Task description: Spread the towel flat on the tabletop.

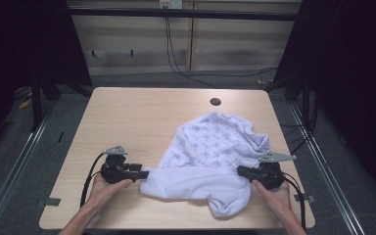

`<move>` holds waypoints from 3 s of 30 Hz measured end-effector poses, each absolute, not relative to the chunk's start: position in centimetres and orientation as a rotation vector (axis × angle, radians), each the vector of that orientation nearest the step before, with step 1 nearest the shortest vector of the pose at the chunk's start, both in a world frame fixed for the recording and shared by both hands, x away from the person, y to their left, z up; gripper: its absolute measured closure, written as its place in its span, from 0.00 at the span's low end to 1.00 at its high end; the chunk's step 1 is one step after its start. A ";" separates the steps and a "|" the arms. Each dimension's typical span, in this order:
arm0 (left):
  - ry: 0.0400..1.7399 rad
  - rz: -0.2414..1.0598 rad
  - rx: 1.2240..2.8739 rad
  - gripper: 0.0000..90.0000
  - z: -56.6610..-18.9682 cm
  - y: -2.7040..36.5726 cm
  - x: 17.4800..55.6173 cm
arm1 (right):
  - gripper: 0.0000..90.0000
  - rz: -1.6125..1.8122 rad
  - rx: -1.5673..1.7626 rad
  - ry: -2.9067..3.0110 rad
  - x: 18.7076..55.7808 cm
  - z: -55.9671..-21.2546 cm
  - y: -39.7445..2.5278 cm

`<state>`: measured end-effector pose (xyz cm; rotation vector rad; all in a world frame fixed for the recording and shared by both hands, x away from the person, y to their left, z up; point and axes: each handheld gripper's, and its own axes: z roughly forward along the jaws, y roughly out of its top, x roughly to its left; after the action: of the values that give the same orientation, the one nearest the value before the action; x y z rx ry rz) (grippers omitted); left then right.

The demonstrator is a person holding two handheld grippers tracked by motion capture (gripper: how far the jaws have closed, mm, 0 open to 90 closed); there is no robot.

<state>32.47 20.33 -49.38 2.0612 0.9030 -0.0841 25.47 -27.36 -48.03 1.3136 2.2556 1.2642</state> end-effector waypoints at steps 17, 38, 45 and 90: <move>0.842 -0.086 2.136 0.80 -50.2 18.8 32.6 | 0.70 1.130 1.430 2.284 28.1 -49.9 -26.6; 0.797 0.020 1.826 0.97 -43.9 19.1 36.9 | 0.98 1.319 1.425 2.039 31.5 -44.2 -30.4; 0.700 0.175 1.687 0.98 -35.1 19.9 37.3 | 0.98 1.471 1.261 1.876 32.8 -34.7 -30.8; 0.599 -0.145 1.834 0.79 -44.9 25.7 24.2 | 0.73 1.491 1.171 2.245 12.1 -41.9 -28.5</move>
<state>24.22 25.69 -44.90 1.8341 0.5986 -0.1451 12.07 -28.46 -41.91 1.1711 2.2450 1.4907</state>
